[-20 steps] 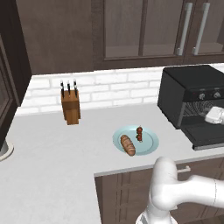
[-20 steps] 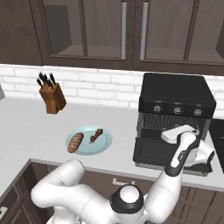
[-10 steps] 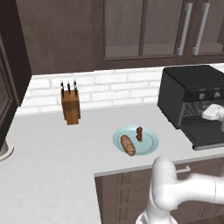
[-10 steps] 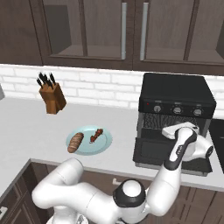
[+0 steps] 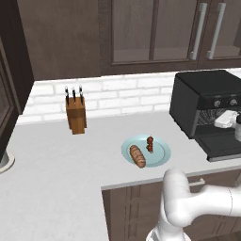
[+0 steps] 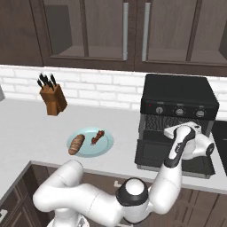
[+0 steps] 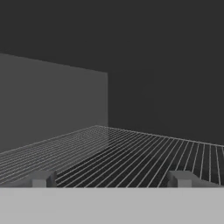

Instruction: Pick up the kebab skewer and baguette bread, and place them inside the toaster oven. Close the toaster oven door and start by setting the timer.

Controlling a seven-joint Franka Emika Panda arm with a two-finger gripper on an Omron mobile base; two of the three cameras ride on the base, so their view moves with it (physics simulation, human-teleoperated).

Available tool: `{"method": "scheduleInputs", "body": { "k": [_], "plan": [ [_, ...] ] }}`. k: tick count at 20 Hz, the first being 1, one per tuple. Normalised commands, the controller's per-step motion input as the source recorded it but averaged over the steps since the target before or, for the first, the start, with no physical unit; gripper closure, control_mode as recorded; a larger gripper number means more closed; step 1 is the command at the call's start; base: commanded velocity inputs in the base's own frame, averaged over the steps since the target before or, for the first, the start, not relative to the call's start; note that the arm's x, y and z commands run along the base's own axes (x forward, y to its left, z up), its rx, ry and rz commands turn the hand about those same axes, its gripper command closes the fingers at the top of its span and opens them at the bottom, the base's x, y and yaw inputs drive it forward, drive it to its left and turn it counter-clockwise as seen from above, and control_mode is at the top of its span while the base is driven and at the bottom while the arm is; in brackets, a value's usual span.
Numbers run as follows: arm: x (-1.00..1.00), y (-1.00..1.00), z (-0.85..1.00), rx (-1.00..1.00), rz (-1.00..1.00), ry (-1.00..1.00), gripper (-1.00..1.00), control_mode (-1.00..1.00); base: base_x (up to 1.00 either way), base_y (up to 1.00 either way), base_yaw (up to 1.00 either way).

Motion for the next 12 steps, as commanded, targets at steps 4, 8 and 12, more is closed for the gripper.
{"method": "scheduleInputs", "body": {
  "k": [4,8,12],
  "plan": [
    [0.21,0.00,-0.47,-0.05,-0.06,0.06,-1.00,-1.00,0.00,0.00,0.00],
    [0.09,0.00,-0.58,-0.01,-0.07,0.10,-1.00,-1.00,0.00,0.00,0.00],
    [0.02,-0.03,-0.70,0.00,-0.06,0.13,-1.00,-1.00,0.00,0.00,0.00]
  ]
}}
